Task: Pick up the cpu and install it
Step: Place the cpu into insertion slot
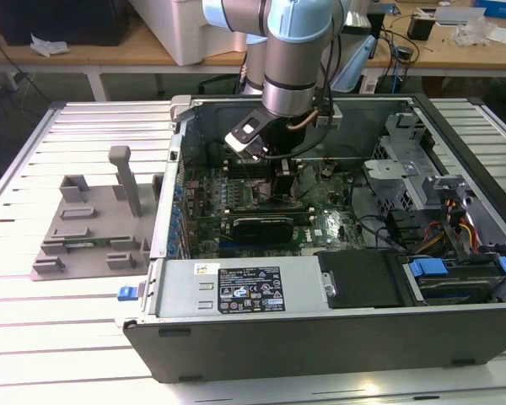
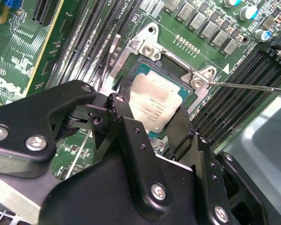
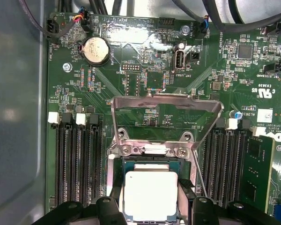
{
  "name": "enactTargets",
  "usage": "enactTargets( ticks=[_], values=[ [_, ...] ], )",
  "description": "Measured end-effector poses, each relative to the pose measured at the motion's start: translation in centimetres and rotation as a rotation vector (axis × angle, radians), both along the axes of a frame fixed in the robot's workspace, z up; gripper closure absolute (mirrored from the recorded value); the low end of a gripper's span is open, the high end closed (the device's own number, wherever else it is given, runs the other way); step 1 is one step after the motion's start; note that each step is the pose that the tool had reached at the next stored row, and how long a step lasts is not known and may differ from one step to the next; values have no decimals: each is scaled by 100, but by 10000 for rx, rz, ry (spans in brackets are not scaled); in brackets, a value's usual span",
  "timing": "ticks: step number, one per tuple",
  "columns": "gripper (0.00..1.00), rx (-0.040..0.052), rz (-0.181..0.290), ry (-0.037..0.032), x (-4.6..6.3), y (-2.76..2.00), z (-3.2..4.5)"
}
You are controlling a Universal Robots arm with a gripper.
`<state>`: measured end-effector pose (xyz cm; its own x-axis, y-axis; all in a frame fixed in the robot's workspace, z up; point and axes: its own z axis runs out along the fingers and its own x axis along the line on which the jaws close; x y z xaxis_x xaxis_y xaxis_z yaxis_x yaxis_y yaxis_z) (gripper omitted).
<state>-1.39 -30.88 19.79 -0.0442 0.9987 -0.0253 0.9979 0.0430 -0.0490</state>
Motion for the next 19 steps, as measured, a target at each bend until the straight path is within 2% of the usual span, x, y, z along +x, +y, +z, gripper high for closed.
enactTargets(
  ticks=[3, 4, 16, 19],
  values=[
    [44, 6, -3, -2, 0, 1, -2],
    [38, 2, -4, -1, 0, 0, -1],
    [38, 30, -5, 6, 28, -41, 0],
    [38, 158, -4, 5, 29, -42, 21]
  ],
)
